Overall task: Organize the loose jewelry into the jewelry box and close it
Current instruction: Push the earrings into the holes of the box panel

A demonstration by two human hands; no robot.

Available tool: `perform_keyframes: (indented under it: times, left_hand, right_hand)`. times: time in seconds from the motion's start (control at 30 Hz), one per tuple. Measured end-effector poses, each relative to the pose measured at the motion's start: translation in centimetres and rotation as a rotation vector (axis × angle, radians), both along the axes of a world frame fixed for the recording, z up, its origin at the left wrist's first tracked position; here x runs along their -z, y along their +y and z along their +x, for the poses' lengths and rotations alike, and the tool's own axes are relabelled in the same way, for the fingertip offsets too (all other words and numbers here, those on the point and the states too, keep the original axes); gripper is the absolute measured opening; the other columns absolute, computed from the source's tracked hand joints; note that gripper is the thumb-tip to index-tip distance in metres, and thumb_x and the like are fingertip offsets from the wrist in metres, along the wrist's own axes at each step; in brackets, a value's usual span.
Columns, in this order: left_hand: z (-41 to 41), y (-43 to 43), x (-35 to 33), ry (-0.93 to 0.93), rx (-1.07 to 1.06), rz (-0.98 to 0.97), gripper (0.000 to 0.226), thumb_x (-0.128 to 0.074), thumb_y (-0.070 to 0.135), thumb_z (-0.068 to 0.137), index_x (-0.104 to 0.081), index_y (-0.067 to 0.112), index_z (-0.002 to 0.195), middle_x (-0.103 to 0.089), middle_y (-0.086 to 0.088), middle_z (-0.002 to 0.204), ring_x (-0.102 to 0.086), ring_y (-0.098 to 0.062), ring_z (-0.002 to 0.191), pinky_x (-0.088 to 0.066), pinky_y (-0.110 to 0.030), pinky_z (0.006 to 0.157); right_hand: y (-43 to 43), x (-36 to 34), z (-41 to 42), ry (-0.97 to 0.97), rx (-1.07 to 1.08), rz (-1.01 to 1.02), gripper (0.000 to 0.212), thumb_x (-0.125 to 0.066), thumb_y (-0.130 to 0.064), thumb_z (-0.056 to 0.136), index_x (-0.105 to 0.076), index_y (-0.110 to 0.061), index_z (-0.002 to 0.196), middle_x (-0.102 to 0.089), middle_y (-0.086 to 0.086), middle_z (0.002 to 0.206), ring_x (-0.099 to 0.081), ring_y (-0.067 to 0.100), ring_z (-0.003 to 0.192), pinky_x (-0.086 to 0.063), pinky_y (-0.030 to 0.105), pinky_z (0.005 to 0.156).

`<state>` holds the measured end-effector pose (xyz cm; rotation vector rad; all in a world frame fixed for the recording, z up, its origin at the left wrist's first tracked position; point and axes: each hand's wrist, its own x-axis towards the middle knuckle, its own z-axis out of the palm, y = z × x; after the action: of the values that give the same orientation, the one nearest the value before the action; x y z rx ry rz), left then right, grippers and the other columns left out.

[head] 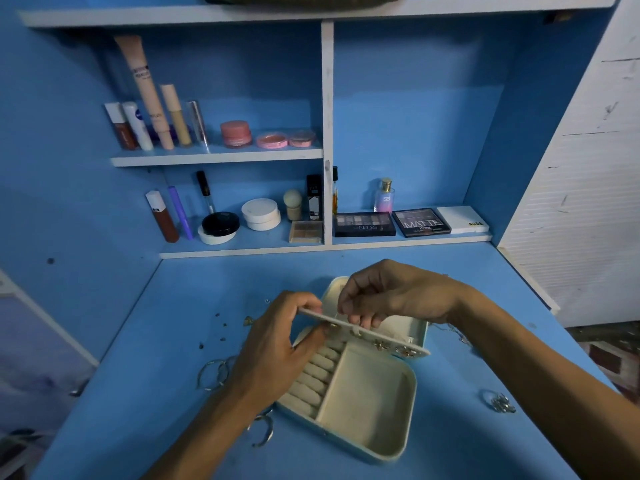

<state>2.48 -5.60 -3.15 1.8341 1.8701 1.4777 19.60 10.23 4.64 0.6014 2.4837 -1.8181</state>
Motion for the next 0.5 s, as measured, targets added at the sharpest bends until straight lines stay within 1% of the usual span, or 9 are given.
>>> perform_keyframes:
  times: [0.1, 0.17, 0.3, 0.43, 0.5]
  left_hand:
    - [-0.3, -0.5, 0.6, 0.126, 0.003, 0.048, 0.024, -0.070, 0.029, 0.089, -0.057, 0.025, 0.108, -0.060, 0.016, 0.102, -0.061, -0.003, 0.096, -0.049, -0.021, 0.081]
    - [-0.5, -0.7, 0.9, 0.196, 0.008, 0.085, 0.023, -0.066, 0.031, 0.088, -0.055, 0.026, 0.108, -0.062, 0.011, 0.102, -0.062, -0.007, 0.093, -0.050, -0.025, 0.078]
    - [-0.8, -0.8, 1.0, 0.299, 0.022, 0.157, 0.022, -0.065, 0.027, 0.088, -0.054, 0.022, 0.107, -0.065, 0.004, 0.103, -0.065, -0.013, 0.092, -0.054, -0.030, 0.075]
    - [-1.0, -0.7, 1.2, 0.398, 0.013, 0.207, 0.024, -0.068, 0.026, 0.089, -0.054, 0.019, 0.109, -0.067, 0.002, 0.103, -0.066, -0.015, 0.091, -0.056, -0.029, 0.074]
    - [-1.2, -0.6, 1.3, 0.427, 0.005, 0.221, 0.025, -0.068, 0.026, 0.089, -0.054, 0.019, 0.108, -0.068, 0.001, 0.102, -0.067, -0.016, 0.091, -0.056, -0.030, 0.075]
  right_hand:
    - [-0.8, -0.2, -0.2, -0.007, -0.053, 0.124, 0.012, -0.061, -0.004, 0.097, -0.071, -0.009, 0.098, -0.072, 0.004, 0.086, -0.066, 0.012, 0.075, -0.056, 0.029, 0.075]
    - [-1.3, -0.2, -0.4, 0.002, -0.054, 0.169, 0.013, -0.060, -0.003, 0.096, -0.071, -0.011, 0.096, -0.072, 0.003, 0.084, -0.065, 0.012, 0.074, -0.055, 0.031, 0.075]
    - [-1.7, 0.0, -0.5, -0.002, -0.043, 0.229, 0.015, -0.061, -0.002, 0.094, -0.071, -0.013, 0.094, -0.073, -0.001, 0.082, -0.068, 0.012, 0.074, -0.054, 0.026, 0.073]
    - [-1.5, -0.1, -0.4, -0.025, -0.066, 0.298, 0.012, -0.065, -0.008, 0.093, -0.074, -0.017, 0.094, -0.074, 0.003, 0.086, -0.066, 0.012, 0.075, -0.056, 0.029, 0.076]
    - [-1.6, 0.0, -0.5, -0.016, -0.069, 0.317, 0.011, -0.067, -0.011, 0.092, -0.075, -0.017, 0.095, -0.074, 0.003, 0.087, -0.067, 0.015, 0.077, -0.055, 0.031, 0.078]
